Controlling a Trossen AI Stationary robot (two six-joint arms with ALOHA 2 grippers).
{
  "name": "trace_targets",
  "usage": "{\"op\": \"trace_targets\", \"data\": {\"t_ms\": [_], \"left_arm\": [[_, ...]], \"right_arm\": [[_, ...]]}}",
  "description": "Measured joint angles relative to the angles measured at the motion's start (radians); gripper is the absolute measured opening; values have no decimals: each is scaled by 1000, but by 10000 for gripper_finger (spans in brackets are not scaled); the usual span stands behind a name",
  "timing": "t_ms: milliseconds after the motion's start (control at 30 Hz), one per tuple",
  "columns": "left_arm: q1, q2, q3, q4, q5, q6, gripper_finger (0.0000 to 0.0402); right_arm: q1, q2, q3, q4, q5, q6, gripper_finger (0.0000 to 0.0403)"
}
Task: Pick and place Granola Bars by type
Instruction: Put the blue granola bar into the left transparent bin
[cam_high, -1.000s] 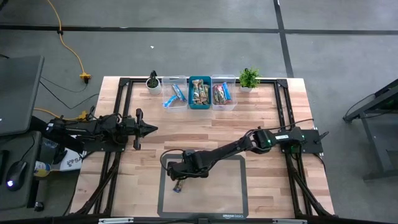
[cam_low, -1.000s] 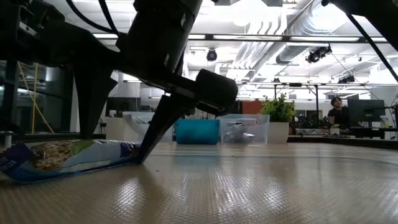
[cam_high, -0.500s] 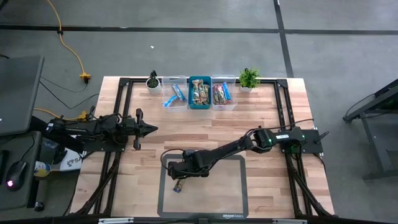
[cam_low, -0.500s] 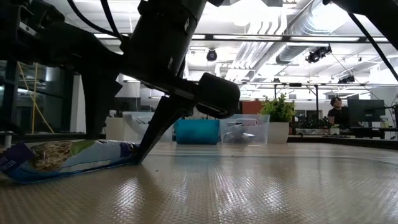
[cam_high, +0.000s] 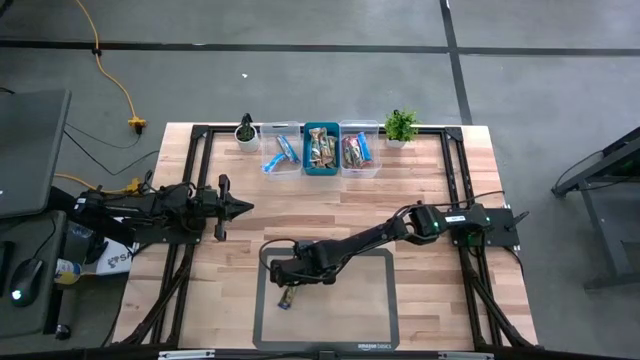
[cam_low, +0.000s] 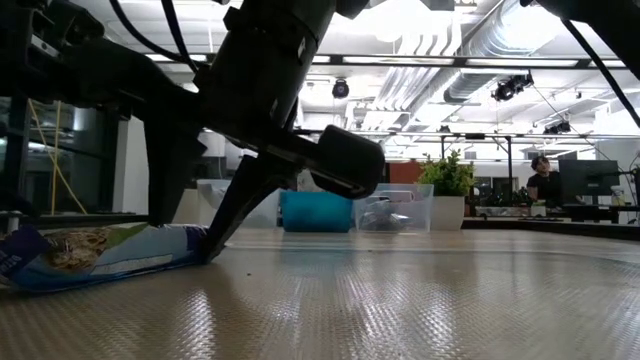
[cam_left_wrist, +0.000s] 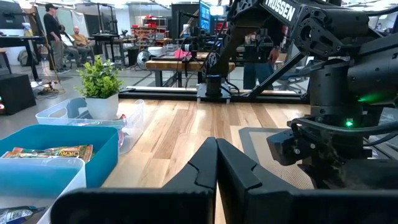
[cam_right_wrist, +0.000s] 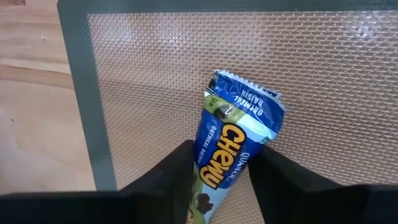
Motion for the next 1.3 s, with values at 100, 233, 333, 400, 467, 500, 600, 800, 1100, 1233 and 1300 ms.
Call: {"op": "trace_targets", "data": {"t_ms": [100,233,333,400,467,500,600,800,1100,1233,1300], "left_arm": [[0,0,0,0,0,0,1],[0,0,0,0,0,0,1],[0,0,0,0,0,0,1],[0,0,0,0,0,0,1],[0,0,0,0,0,0,1],[0,0,0,0,0,0,1],[0,0,0,0,0,0,1],[0,0,0,0,0,0,1],[0,0,0,0,0,0,1],[0,0,0,0,0,0,1],[0,0,0,0,0,0,1]], "right_arm": [[0,0,0,2,1,-13,123],[0,1,-1,7,10,-16,100],[0,1,-1,16,12,-27,84],[0,1,-2,23,13,-30,75],[0,-5,-2,28,14,-32,68],[0,-7,-2,30,14,-38,66],[0,-19,-3,30,16,-64,60],[0,-54,-8,43,76,-116,57],[-6,-139,-5,92,174,-211,57],[-16,-191,-3,117,228,-287,57],[-21,-213,-2,146,253,-346,57]]}}
